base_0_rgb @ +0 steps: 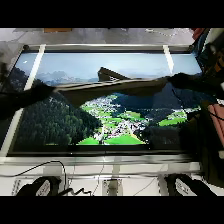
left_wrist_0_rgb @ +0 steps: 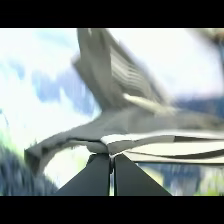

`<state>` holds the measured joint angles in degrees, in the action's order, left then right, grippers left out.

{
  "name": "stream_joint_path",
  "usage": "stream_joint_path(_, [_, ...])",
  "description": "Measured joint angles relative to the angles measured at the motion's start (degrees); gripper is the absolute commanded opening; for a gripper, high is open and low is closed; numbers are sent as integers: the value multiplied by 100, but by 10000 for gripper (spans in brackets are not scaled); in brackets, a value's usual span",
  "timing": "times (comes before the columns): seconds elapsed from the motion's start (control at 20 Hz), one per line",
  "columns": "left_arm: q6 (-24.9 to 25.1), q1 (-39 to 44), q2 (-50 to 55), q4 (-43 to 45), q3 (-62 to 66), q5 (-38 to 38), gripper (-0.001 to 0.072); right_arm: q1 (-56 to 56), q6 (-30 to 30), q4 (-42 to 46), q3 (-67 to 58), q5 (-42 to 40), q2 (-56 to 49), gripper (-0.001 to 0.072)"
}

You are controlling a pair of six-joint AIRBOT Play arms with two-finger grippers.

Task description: Fold the clothes and pants, and hang the long-sleeved shirts on hangers.

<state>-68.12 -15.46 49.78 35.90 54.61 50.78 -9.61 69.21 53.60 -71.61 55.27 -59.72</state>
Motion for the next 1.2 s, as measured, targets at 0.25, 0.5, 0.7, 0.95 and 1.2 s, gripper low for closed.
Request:
stream_joint_path(0.25, [4,-667,-1731,26,396,-813,12,37,-328,-175,-859,116,1257,17])
stream_joint_path(0.5, [7,-831,-3436,614,516,-3348,10,44,-409,-651,-1705,166,2490,17])
stream_joint_path(0.7, [4,-861,-3971,1154,529,-4002,11,42,-273,-1023,-1899,264,2874,16])
stream_joint_path(0.95, [2,-855,-2979,1276,527,-2319,11,44,66,-1257,-1744,564,2076,16])
stream_joint_path(1.2, [55,-356,-610,1207,520,-901,11,55,199,-1303,-1384,719,111,17])
